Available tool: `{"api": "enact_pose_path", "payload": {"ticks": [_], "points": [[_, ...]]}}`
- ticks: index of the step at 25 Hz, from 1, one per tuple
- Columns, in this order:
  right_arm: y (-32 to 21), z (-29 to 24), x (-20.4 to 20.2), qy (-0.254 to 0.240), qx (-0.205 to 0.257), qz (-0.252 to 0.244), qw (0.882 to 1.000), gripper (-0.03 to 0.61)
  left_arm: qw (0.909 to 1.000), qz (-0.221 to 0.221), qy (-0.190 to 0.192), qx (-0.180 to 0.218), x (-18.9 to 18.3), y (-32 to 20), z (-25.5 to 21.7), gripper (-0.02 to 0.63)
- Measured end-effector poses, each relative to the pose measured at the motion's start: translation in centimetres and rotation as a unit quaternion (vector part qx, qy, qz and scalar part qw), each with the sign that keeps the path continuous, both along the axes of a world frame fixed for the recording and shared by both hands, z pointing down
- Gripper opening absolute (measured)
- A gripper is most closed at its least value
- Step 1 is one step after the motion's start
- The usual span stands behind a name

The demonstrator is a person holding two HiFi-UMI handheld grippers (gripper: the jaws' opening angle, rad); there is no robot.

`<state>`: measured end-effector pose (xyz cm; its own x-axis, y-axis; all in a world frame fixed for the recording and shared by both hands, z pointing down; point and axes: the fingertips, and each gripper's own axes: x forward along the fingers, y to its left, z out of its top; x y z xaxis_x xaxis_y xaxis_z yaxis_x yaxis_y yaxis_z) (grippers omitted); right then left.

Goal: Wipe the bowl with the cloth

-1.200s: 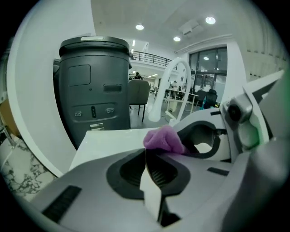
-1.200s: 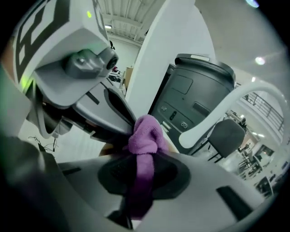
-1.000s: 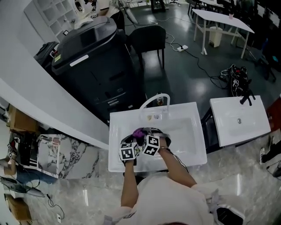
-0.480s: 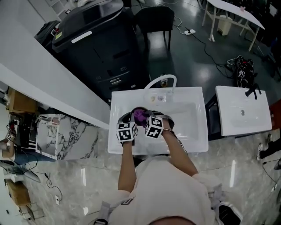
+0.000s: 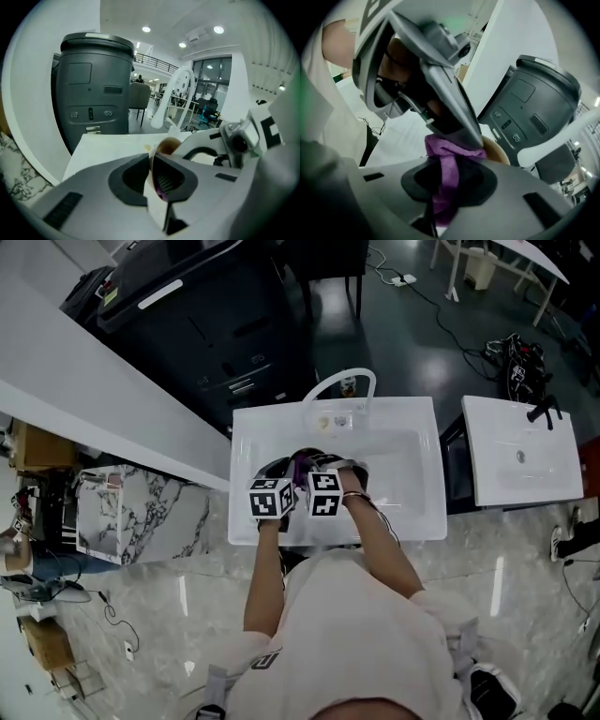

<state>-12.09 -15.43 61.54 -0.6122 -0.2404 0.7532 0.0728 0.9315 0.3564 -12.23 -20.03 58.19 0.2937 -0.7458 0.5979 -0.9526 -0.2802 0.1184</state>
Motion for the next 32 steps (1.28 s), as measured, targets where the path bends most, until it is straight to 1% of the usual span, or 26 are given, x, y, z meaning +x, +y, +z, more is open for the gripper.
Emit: {"api": "enact_pose_path", "payload": {"ticks": [3,8,14,17,19,20,21,25,28,30,32], "points": [[-1.3,-0.5,0.6,-0.014,0.027,0.024,0.999,0.069,0.9999,0.015,-0.001,-0.008,0.3,0.2,-0.3,0.034],[-2.3,-1.2,1.0,-0.028,0.063,0.051,0.996,0.072,0.9998,0.018,0.001,-0.013,0.5,0.3,-0.7,0.034],[-4.5,-2.0,2.4,-0.048,0.091,0.116,0.988,0.075,0.9997,0.013,0.005,-0.018,0.7,0.9,-0.1,0.037],[-5.1,-2.1,2.8,-0.059,0.096,0.143,0.983,0.075,1.0000,0.004,0.008,0.001,0.4,0.9,0.4,0.038],[-5.1,-2.3,2.8,-0.065,0.094,0.153,0.982,0.074,0.9991,-0.018,0.032,0.019,-0.5,0.8,0.6,0.031],[-5.0,-2.4,2.7,-0.066,0.094,0.153,0.982,0.074,0.9982,-0.031,0.044,0.024,-1.0,0.8,0.7,0.028],[-4.8,-2.5,2.7,-0.065,0.094,0.151,0.982,0.072,0.9976,-0.043,0.048,0.028,-1.5,0.7,0.7,0.023],[-4.2,-2.0,2.3,-0.059,0.083,0.136,0.985,0.072,0.9966,-0.067,0.007,0.047,-3.2,0.2,0.0,0.020],[-3.1,-1.5,1.7,-0.042,0.069,0.112,0.990,0.071,0.9948,-0.079,-0.017,0.063,-3.9,0.3,-1.0,0.020],[-2.0,-1.1,1.1,-0.024,0.066,0.088,0.994,0.067,0.9940,-0.081,-0.022,0.070,-4.0,0.3,-1.7,0.021],[-1.4,-1.3,0.4,-0.012,0.065,0.063,0.996,0.067,0.9941,-0.078,-0.017,0.073,-3.6,0.1,-2.4,0.022]]}}
